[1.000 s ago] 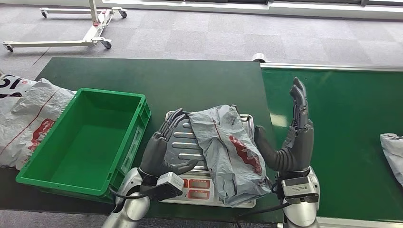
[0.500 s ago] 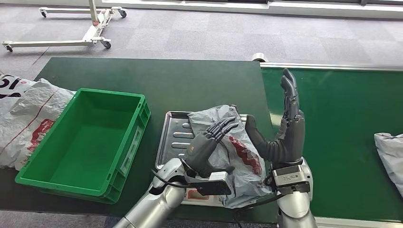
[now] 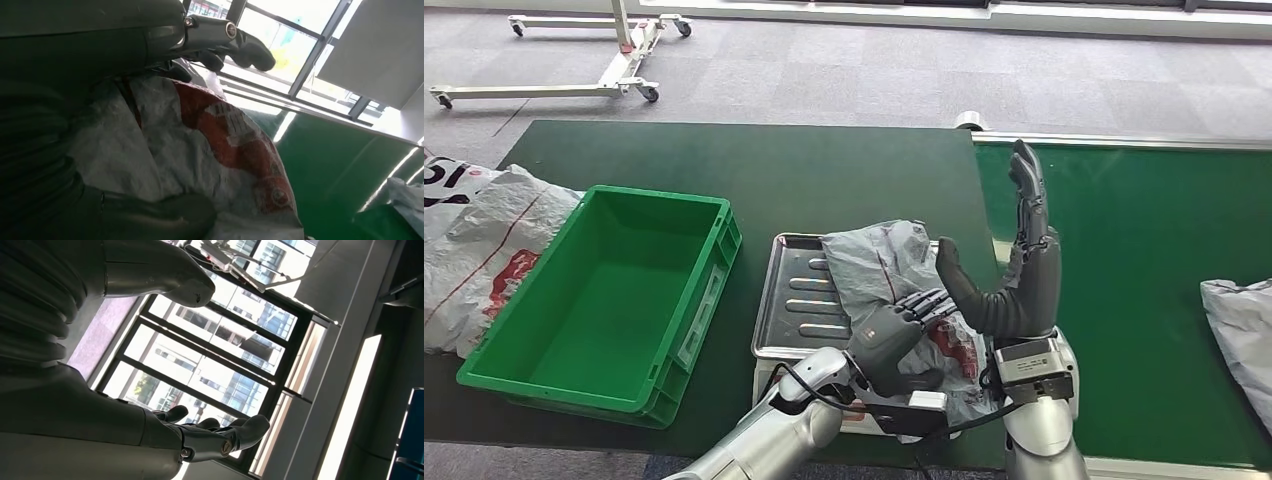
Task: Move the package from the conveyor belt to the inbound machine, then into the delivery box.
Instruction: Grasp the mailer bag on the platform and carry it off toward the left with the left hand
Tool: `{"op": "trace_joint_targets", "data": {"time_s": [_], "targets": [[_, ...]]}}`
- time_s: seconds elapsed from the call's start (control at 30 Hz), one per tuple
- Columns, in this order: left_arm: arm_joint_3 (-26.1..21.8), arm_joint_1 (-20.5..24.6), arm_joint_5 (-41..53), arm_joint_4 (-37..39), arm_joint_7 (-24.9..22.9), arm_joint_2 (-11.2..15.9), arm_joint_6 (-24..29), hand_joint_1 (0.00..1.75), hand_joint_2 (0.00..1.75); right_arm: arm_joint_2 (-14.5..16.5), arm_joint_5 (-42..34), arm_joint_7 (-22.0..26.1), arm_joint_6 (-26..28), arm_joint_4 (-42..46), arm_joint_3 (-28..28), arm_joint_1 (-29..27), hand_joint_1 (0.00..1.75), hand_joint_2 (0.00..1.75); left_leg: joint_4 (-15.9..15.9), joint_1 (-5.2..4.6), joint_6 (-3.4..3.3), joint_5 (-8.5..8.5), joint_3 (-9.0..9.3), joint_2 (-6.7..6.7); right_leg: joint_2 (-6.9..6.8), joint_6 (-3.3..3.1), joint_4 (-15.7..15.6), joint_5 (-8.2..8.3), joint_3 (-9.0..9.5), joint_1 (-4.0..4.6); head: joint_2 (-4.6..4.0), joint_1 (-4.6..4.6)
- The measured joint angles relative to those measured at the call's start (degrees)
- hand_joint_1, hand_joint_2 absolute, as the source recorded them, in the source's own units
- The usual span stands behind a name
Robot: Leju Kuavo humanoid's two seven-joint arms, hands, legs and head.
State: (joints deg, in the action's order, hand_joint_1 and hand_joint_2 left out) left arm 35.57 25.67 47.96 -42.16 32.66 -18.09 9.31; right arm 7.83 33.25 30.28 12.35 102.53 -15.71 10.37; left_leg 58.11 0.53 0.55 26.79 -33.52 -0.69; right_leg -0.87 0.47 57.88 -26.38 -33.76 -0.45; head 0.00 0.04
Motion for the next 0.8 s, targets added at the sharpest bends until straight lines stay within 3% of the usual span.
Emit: {"op": "trace_joint_targets", "data": {"time_s": [0.3, 0.5, 0.67, 0.8], "targets": [[2.09, 2.60, 3.36, 5.23, -1.74, -0.46, 0.54, 1.75, 1.75, 0.58, 0.87, -0.03, -1.28, 0.11, 0.02, -0.01, 0.00, 1.75, 0.00, 0.00, 0.00, 0.00, 0.03, 0.00, 0.00, 0.00, 0.00, 0.00, 0.04, 0.00, 0.00, 0.00], [2.84, 3.72, 5.29, 6.07, -4.16, -0.26, 4.35, 1.75, 1.75, 0.63, 1.15, -0.08, -1.54, 0.14, 0.04, -0.09, 0.00, 1.75, 0.00, 0.00, 0.00, -0.01, 0.06, 0.00, 0.01, 0.00, 0.00, 0.01, 0.06, 0.01, 0.00, 0.01], [1.06, 3.56, 6.46, 2.75, -8.72, 1.47, 13.81, 1.75, 1.75, 0.62, 1.37, -0.28, -0.98, 0.44, 0.17, -0.81, 0.00, 1.75, 0.00, 0.01, 0.03, -0.03, 0.05, 0.00, 0.01, -0.01, 0.01, 0.01, 0.05, 0.04, 0.00, 0.01], [-4.43, 2.89, 12.71, -5.79, -15.20, 4.67, 24.43, 1.75, 1.75, 0.61, 1.37, -0.13, -0.24, 1.04, 0.37, -2.34, 0.00, 1.75, -0.03, 0.01, 0.08, -0.06, 0.04, 0.00, 0.02, -0.04, 0.04, 0.02, 0.02, 0.07, 0.00, 0.01]]}}
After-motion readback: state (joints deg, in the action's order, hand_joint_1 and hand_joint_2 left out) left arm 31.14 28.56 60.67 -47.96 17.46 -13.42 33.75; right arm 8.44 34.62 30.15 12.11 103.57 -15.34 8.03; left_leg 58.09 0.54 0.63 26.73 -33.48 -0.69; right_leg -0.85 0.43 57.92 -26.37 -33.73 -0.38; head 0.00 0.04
